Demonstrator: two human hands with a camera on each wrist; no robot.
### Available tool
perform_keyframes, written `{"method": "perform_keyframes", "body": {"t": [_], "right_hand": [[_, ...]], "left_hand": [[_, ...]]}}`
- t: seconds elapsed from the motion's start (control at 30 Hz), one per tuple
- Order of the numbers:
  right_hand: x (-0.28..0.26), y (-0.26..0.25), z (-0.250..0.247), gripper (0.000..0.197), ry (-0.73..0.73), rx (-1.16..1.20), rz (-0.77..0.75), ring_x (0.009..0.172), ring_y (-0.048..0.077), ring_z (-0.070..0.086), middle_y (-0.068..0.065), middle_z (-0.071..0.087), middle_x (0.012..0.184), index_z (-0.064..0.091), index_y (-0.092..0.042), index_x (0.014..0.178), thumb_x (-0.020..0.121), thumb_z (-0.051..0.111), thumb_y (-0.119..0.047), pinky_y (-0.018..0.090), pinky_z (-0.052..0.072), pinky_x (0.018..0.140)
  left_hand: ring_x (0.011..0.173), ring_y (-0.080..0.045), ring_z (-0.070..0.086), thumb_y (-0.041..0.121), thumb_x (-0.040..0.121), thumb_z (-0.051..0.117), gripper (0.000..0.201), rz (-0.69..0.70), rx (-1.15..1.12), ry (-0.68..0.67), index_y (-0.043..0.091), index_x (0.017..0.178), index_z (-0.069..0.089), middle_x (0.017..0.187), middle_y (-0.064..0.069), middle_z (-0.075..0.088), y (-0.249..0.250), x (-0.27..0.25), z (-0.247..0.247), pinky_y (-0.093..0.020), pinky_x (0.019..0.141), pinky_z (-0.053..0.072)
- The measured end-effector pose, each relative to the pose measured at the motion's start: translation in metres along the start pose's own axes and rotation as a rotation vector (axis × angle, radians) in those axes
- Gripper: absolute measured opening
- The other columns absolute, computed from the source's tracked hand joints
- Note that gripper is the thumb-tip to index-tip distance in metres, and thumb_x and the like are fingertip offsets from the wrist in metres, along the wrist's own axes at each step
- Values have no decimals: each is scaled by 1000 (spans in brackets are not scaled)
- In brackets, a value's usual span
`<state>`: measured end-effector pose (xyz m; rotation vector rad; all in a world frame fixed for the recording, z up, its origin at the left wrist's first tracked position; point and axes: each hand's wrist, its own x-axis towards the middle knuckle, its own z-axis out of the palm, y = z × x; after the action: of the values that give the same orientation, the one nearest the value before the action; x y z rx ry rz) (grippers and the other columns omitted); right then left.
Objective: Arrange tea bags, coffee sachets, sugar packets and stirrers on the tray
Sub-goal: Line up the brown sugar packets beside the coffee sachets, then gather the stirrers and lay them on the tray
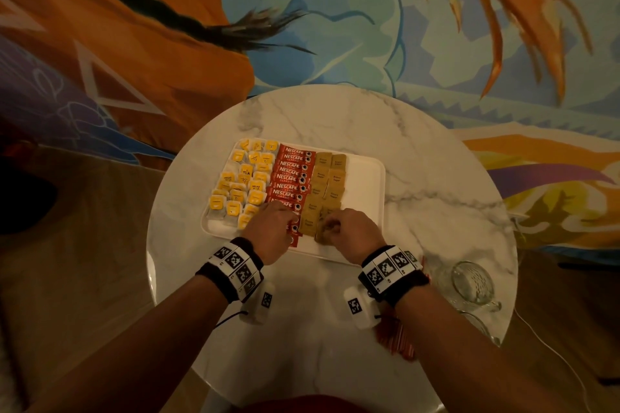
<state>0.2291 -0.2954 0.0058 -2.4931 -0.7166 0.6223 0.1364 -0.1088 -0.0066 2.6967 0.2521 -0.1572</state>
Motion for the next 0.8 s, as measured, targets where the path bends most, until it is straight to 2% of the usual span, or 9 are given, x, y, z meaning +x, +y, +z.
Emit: {"method": "perform_keyframes", "body": {"t": [0.1,0.27,0.37,0.5,0.67,0.8], "right_hand": [[2,0,-4,18,46,-61,-35,93,17,64,-3,67,105,72,-27,109,92,64,-26,35,55,80],[2,-1,-2,15,-4,-98,-35,90,19,65,-3,67,99,74,-24,102,90,66,-25,34,55,77],[0,-1,-1,18,-2,-91,-31,90,18,64,-4,67,101,74,-25,106,90,66,-26,31,53,77],[0,-1,-1,18,-5,-72,-34,91,17,64,-5,68,103,73,-27,107,90,66,-27,33,55,79],[-3,-1,-3,20,-3,-70,-31,92,16,64,-5,67,104,73,-28,109,91,66,-28,32,54,79],[-9,-2,-8,24,39,-64,3,96,18,63,-2,64,106,69,-26,114,92,64,-36,30,50,77]], "left_hand": [[130,-26,45,15,91,66,42,70,-18,15,19,133,62,138,-4,53,8,3,-3,-39,113,38],[126,-24,47,10,96,56,38,198,66,-47,18,131,64,139,-1,54,19,8,-1,-38,109,41],[127,-22,48,7,95,56,41,183,53,-96,23,131,65,139,1,54,17,7,2,-36,108,41],[124,-21,49,8,94,58,40,202,46,-95,26,129,66,136,3,56,13,5,4,-37,106,42],[122,-19,51,10,94,59,36,214,18,-74,23,127,67,134,3,57,13,5,4,-34,106,42],[116,-17,54,13,94,59,29,235,-51,-14,18,121,68,126,2,60,14,3,3,-30,102,44]]}}
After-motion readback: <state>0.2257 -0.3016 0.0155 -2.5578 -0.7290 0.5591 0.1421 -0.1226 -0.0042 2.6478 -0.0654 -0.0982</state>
